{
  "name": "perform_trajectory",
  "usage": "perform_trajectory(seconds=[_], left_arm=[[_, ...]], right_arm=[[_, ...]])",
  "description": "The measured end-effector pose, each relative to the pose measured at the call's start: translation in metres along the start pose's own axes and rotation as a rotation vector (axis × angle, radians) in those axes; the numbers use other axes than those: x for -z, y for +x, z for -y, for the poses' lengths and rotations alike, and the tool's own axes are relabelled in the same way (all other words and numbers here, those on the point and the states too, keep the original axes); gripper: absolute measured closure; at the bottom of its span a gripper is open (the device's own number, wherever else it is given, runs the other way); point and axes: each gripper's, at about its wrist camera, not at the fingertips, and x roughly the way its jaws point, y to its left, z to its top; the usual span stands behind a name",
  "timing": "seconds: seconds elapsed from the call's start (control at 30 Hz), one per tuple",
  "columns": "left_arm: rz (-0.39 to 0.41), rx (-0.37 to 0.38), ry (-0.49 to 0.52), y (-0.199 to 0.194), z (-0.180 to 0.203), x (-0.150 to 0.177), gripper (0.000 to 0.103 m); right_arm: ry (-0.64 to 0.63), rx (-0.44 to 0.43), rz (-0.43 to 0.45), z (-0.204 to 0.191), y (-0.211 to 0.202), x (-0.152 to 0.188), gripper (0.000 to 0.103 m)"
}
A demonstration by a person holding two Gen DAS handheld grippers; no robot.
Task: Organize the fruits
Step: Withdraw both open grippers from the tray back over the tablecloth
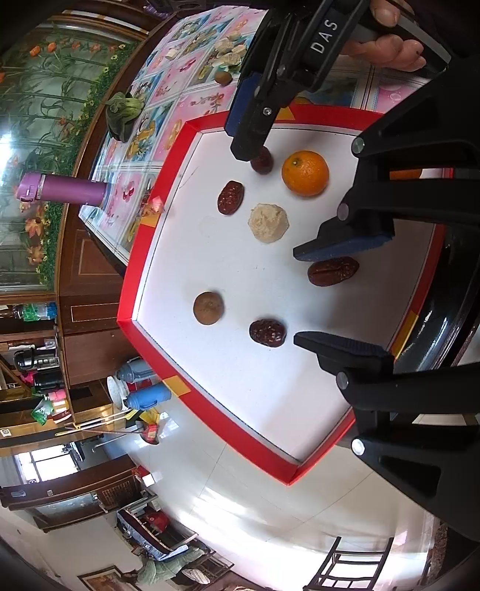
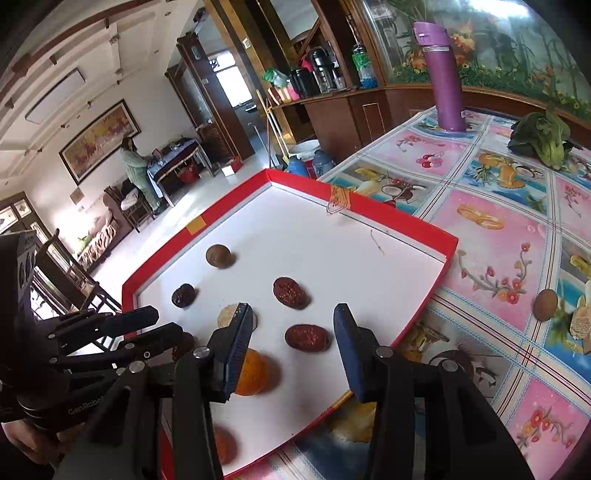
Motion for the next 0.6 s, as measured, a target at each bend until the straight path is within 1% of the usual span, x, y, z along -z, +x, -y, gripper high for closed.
perform_trajectory(seconds=[0.13,0.2,0.27,0.3,0.37,0.47,0.57,0.6], left_arm=[[0.014,-0.01,-0.002,-0.006,0.003,-0.002,0.06],[0.032,-0.027,0.001,-0.011,0.005,-0.003,0.058],[0.059,-0.04,0.007,-0.021,0.009,-0.004,0.048],[0.075,-0.048,0.012,-0.025,0.01,-0.005,0.046],[0.109,-0.058,0.023,-0.037,0.016,-0.007,0.039],[0.146,-0.046,0.04,-0.055,0.028,-0.01,0.031],[0.182,-0.028,0.071,-0.071,0.042,-0.01,0.026],[0.191,-0.021,0.083,-0.076,0.047,-0.01,0.025]], right_arm=[[0.003,0.001,0.017,0.0,-0.003,-0.002,0.058],[0.004,0.006,0.043,-0.001,-0.008,-0.003,0.058],[0.01,0.003,0.073,0.0,-0.015,-0.005,0.058],[0.016,0.006,0.095,0.001,-0.019,-0.005,0.058],[0.034,0.016,0.134,0.004,-0.028,-0.005,0.058],[0.059,0.028,0.198,0.01,-0.043,-0.005,0.058],[0.084,0.047,0.275,0.021,-0.065,-0.002,0.058],[0.093,0.051,0.288,0.025,-0.071,0.0,0.058]])
